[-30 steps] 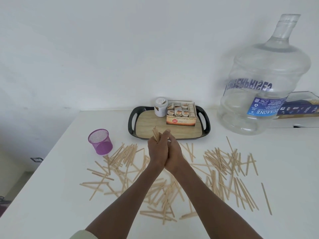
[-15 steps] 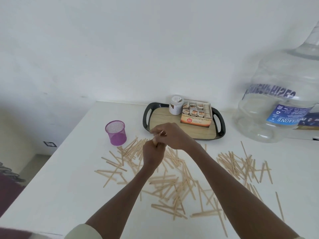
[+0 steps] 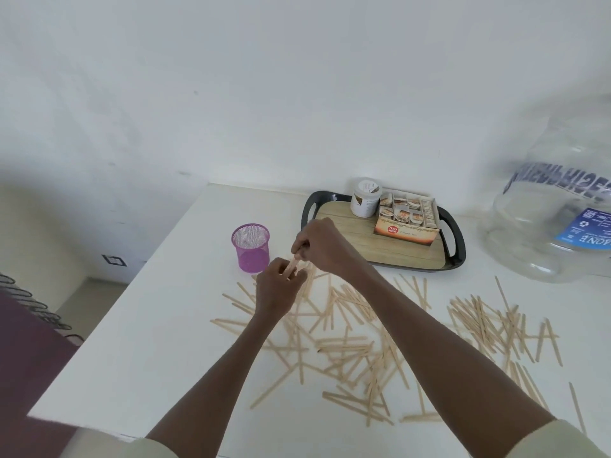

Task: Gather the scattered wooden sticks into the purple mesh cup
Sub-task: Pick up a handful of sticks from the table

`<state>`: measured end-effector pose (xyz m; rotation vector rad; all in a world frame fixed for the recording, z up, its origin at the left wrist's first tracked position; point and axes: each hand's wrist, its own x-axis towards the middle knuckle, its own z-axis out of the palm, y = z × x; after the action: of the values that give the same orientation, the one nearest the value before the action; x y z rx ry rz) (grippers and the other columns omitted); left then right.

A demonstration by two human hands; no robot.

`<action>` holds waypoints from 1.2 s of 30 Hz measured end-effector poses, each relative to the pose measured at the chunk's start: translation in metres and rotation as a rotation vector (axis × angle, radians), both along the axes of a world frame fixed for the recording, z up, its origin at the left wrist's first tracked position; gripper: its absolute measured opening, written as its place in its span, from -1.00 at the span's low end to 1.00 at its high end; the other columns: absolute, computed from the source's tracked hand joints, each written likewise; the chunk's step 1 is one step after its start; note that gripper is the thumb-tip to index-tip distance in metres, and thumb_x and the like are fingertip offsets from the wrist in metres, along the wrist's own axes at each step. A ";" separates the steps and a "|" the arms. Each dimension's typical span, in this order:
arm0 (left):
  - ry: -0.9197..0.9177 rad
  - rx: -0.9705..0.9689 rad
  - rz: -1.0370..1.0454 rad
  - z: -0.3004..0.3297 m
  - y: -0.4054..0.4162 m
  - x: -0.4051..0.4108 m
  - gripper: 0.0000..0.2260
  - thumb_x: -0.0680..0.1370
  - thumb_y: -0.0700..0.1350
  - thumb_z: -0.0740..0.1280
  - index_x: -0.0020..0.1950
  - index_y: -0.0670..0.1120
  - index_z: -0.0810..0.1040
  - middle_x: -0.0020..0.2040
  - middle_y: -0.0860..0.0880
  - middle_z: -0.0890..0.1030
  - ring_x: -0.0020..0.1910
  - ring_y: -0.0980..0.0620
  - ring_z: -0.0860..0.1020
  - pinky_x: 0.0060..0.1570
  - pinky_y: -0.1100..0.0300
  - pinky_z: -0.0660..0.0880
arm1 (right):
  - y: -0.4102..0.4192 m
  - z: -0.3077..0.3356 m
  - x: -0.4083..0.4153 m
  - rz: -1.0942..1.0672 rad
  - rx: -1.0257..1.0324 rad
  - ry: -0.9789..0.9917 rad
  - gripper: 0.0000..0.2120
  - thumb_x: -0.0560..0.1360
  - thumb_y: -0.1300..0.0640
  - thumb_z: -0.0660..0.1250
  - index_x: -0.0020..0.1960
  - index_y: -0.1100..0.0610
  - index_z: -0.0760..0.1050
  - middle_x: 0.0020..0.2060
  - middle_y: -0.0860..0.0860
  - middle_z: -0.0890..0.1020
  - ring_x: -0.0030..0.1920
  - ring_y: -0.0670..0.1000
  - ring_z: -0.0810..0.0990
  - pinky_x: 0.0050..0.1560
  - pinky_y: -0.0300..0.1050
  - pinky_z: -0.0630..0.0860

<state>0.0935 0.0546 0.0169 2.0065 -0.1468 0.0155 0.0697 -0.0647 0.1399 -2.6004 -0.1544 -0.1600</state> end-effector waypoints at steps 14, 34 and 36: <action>0.086 0.123 -0.037 -0.050 0.052 0.017 -0.84 0.44 -0.27 0.42 -0.02 -0.09 0.60 -0.14 0.06 0.61 -0.17 0.17 0.57 -0.22 0.53 0.40 | 0.045 -0.047 0.100 -0.149 -0.038 -0.030 -0.75 0.53 0.40 0.26 0.12 0.27 0.65 0.03 0.17 0.70 0.05 0.11 0.67 0.11 -0.02 0.60; 0.008 0.513 -0.183 -0.042 0.008 0.031 -0.73 0.54 -0.18 0.32 0.20 -0.25 0.50 0.14 -0.20 0.60 0.11 -0.18 0.58 0.05 0.01 0.53 | -0.050 -0.088 0.028 -0.444 -0.009 0.048 -0.81 0.49 0.32 0.26 -0.17 0.34 0.63 -0.23 0.18 0.70 -0.14 0.15 0.66 -0.10 -0.02 0.59; 0.000 0.565 -0.205 -0.043 0.003 0.029 -0.66 0.55 -0.07 0.35 0.22 -0.26 0.47 0.18 -0.21 0.57 0.19 -0.19 0.54 0.11 0.01 0.48 | -0.064 -0.097 0.013 -0.516 -0.029 0.114 -0.82 0.49 0.23 0.33 -0.20 0.34 0.59 -0.22 0.16 0.68 -0.10 0.17 0.65 -0.15 -0.06 0.53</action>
<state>0.1228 0.0581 -0.0264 2.5432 -0.3916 -0.1746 0.0823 -0.1284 0.0430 -2.6157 0.5619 -0.1907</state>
